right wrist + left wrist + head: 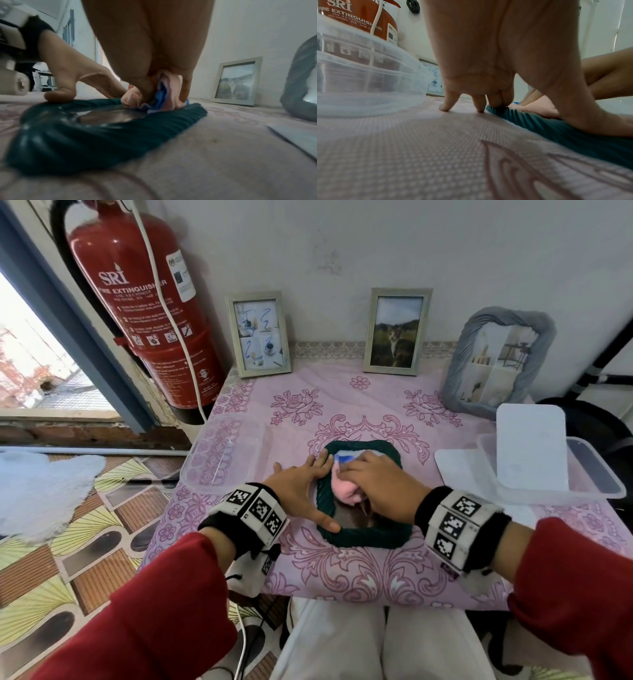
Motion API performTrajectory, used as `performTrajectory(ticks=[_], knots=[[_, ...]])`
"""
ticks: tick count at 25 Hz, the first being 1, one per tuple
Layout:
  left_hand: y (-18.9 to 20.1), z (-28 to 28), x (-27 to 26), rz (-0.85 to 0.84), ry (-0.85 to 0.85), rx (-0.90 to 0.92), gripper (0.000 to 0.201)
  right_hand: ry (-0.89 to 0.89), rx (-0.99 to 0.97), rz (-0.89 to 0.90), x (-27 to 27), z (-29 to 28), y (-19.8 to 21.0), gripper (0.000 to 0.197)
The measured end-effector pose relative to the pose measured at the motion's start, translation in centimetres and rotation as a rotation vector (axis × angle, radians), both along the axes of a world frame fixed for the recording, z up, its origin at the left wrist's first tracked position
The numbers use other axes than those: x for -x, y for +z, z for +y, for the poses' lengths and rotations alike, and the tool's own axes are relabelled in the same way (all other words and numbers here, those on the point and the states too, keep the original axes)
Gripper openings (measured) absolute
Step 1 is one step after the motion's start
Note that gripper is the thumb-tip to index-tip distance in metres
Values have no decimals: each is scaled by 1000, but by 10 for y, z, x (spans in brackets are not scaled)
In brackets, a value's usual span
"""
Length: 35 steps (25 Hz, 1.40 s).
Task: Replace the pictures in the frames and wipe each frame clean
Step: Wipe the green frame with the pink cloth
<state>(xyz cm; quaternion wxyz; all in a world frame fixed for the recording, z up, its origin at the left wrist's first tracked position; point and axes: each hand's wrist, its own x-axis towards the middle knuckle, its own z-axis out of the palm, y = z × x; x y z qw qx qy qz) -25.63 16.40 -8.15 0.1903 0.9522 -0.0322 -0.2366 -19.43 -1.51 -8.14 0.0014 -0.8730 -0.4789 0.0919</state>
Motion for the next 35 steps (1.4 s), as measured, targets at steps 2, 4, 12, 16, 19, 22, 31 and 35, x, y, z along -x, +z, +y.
performTrajectory(ticks=[2,4,12,16,19,22,31,35], knots=[[0,-1,1,3,9,6,123,45,-26,10,14,-1,0,51],[1,0,2,1,10,2,123,86,-63,48,28,-11,1,52],[3,0,3,2,6,11,121,139,46,-68,34,-67,7,56],[3,0,3,10,1,7,121,54,91,-122,1,-52,12,50],[4,-1,3,17,-10,-12,121,17,118,-103,-12,-28,10,56],[6,-2,2,24,-11,-21,121,-2,92,-60,-15,-13,7,59],[9,-2,4,27,-6,-15,119,-339,-517,524,-5,-22,17,40],[8,-2,5,24,3,5,119,-422,-708,402,-2,-36,15,28]])
